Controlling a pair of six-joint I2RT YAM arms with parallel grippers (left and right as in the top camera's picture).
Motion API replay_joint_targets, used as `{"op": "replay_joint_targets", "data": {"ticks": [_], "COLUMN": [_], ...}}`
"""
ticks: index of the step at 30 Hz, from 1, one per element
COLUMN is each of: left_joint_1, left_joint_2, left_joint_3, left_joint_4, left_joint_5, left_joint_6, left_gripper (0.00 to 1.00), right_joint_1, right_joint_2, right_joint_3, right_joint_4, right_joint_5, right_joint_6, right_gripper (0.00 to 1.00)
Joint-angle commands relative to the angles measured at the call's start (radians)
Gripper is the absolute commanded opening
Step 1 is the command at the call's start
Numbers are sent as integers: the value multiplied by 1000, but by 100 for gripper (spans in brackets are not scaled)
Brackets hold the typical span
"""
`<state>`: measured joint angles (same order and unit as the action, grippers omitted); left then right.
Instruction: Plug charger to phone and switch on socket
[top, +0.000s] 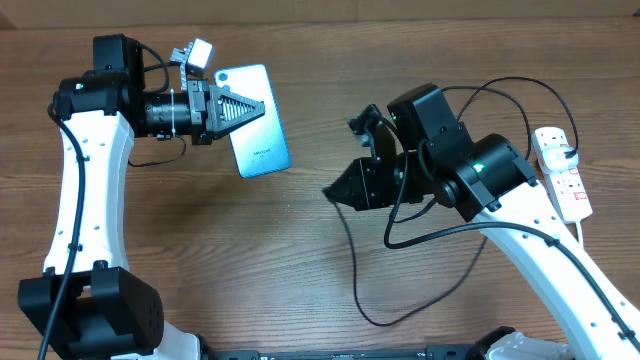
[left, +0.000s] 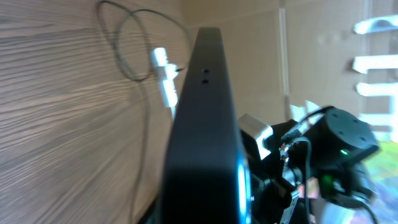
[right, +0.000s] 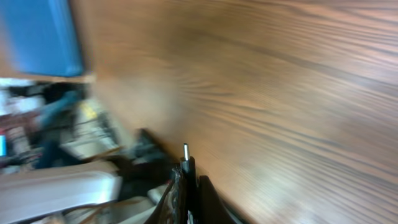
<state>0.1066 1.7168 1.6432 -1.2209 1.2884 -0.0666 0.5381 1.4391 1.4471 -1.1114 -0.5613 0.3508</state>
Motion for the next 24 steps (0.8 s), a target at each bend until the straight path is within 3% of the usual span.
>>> {"op": "replay_joint_targets", "data": {"ticks": [1,8,24], "left_joint_1": [-2,-10,-10], "left_joint_2": [-22,-22,-22], "left_joint_3": [11,11,11], "left_joint_4": [4,2,-6], "left_joint_5": [-64,-122,-171], "left_joint_6": [-27,-27,-27], "left_gripper": [4,4,4], "right_joint_1": [0,0,-71], "right_joint_2": [30,122,239], "right_joint_3": [12,-37,-402], "right_joint_4": [-32,-101,215], "right_joint_5": [243,570,658], "right_joint_6": [-49,-37,46], "right_gripper": [4,4,4]}}
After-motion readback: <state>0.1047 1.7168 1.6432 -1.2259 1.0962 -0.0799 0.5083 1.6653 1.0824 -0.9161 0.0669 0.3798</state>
